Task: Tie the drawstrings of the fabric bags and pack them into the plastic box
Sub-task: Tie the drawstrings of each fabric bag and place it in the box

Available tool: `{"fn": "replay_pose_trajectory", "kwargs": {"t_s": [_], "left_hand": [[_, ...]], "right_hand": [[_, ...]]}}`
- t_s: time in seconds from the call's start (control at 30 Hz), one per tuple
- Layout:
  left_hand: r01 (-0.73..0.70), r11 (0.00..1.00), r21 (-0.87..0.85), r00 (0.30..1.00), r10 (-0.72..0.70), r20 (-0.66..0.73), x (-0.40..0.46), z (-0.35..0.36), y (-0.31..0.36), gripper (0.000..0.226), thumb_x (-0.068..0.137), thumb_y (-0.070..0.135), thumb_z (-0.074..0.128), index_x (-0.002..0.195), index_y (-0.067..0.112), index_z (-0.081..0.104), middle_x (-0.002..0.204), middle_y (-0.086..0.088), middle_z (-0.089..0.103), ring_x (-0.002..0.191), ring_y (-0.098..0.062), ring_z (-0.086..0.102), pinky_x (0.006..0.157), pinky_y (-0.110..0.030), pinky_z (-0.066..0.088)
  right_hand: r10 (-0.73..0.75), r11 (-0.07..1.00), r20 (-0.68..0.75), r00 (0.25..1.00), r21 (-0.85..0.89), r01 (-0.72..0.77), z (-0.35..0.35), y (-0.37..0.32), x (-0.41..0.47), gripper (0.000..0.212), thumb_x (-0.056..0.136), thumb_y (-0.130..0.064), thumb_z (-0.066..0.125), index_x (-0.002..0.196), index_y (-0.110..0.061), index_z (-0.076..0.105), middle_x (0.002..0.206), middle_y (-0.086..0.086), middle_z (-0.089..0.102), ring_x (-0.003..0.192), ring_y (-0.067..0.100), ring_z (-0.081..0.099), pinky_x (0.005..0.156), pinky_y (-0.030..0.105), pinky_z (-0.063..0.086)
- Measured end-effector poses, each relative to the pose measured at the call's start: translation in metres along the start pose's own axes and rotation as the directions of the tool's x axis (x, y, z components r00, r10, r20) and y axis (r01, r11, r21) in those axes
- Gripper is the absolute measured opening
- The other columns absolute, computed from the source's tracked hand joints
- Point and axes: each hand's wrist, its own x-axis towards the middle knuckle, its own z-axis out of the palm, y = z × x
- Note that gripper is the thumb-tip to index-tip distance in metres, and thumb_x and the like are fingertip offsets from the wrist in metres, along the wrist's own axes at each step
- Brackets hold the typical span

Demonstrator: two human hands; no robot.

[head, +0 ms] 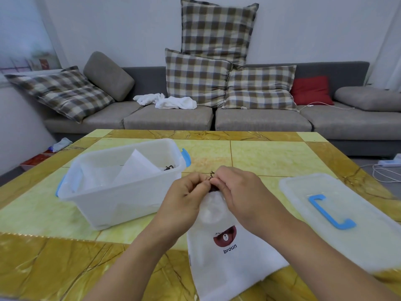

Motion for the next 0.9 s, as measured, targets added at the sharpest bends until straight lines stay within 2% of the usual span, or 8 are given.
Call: {"fn": "replay_pose_trajectory", "kwargs": {"t_s": [0.13, 0.23, 0.3, 0.4, 0.47, 0.57, 0.67, 0.9], "left_hand": [[0.327, 0.791, -0.517, 0.945, -0.267, 0.190, 0.000, 0.004, 0.004, 0.020, 0.095, 0.019, 0.053, 0.098, 0.005, 0.066, 0.099, -0.017, 0.063, 0.096, -0.027, 0.058, 0.088, -0.039, 0.042], [0.436, 0.607, -0.665, 0.900, -0.286, 0.329, 0.000, 0.006, 0.002, 0.013, 0.083, 0.020, 0.067, 0.089, 0.009, 0.063, 0.098, -0.014, 0.058, 0.097, -0.027, 0.055, 0.089, -0.039, 0.043], [0.399, 0.685, -0.609, 0.917, -0.282, 0.283, 0.000, 0.008, 0.001, 0.023, 0.086, 0.029, 0.069, 0.088, 0.007, 0.063, 0.098, -0.016, 0.058, 0.094, -0.026, 0.056, 0.086, -0.038, 0.043], [0.159, 0.952, -0.260, 0.984, -0.132, 0.119, 0.003, 0.003, -0.002, 0.058, 0.086, 0.049, 0.070, 0.098, -0.008, 0.063, 0.103, -0.030, 0.066, 0.091, -0.025, 0.061, 0.085, -0.041, 0.044], [0.013, 0.996, -0.084, 0.994, -0.004, 0.111, 0.005, -0.003, -0.005, 0.053, 0.083, 0.049, 0.076, 0.096, -0.002, 0.070, 0.099, -0.026, 0.068, 0.088, -0.020, 0.063, 0.082, -0.036, 0.046], [-0.043, 0.999, -0.032, 0.997, 0.045, 0.062, 0.004, -0.011, -0.004, 0.018, 0.085, 0.026, 0.072, 0.084, 0.008, 0.076, 0.077, -0.001, 0.072, 0.074, -0.008, 0.063, 0.069, -0.018, 0.048], [-0.027, 0.999, -0.021, 0.995, 0.029, 0.097, 0.002, -0.009, -0.005, 0.016, 0.093, 0.020, 0.067, 0.088, 0.007, 0.075, 0.078, -0.002, 0.069, 0.073, -0.011, 0.060, 0.067, -0.024, 0.046], [0.382, 0.805, -0.453, 0.919, -0.280, 0.278, 0.001, -0.004, -0.004, 0.030, 0.079, 0.036, 0.074, 0.093, 0.012, 0.065, 0.100, -0.012, 0.063, 0.096, -0.024, 0.058, 0.089, -0.039, 0.040]], "right_hand": [[-0.028, 0.997, -0.071, 0.997, 0.070, 0.033, -0.004, -0.002, 0.003, 0.033, 0.101, -0.035, 0.041, 0.081, -0.011, 0.052, 0.070, -0.007, 0.050, 0.066, 0.014, 0.045, 0.059, 0.031, 0.040], [-0.014, 0.996, -0.053, 0.998, 0.083, 0.019, -0.003, 0.002, 0.004, 0.031, 0.103, -0.031, 0.044, 0.082, -0.009, 0.054, 0.072, -0.007, 0.053, 0.068, 0.014, 0.047, 0.061, 0.032, 0.041], [-0.013, 0.998, -0.036, 0.999, 0.065, 0.015, -0.003, 0.004, 0.003, 0.027, 0.104, -0.025, 0.047, 0.078, -0.018, 0.049, 0.072, -0.011, 0.051, 0.067, 0.012, 0.047, 0.060, 0.033, 0.042], [-0.014, 0.999, 0.014, 1.000, 0.041, 0.013, -0.002, 0.009, 0.000, 0.024, 0.102, -0.021, 0.045, 0.078, -0.023, 0.045, 0.073, -0.012, 0.047, 0.067, 0.011, 0.043, 0.061, 0.035, 0.041], [-0.012, 0.999, 0.026, 1.000, 0.047, 0.010, 0.001, 0.012, -0.003, 0.025, 0.101, -0.028, 0.041, 0.080, -0.016, 0.047, 0.072, -0.009, 0.047, 0.067, 0.013, 0.042, 0.062, 0.034, 0.039], [-0.020, 0.997, 0.020, 1.000, 0.074, 0.018, 0.003, 0.017, -0.003, 0.033, 0.100, -0.034, 0.040, 0.078, -0.011, 0.050, 0.070, -0.006, 0.049, 0.067, 0.016, 0.044, 0.062, 0.029, 0.036], [-0.036, 0.997, 0.014, 0.999, 0.073, 0.035, 0.005, 0.016, -0.003, 0.031, 0.100, -0.032, 0.041, 0.077, -0.012, 0.051, 0.069, -0.007, 0.049, 0.068, 0.015, 0.045, 0.060, 0.022, 0.034], [-0.043, 0.997, -0.003, 0.999, 0.069, 0.043, 0.008, 0.007, 0.000, 0.023, 0.102, -0.031, 0.040, 0.079, -0.027, 0.044, 0.072, -0.014, 0.047, 0.068, 0.011, 0.046, 0.061, 0.023, 0.036]]}}
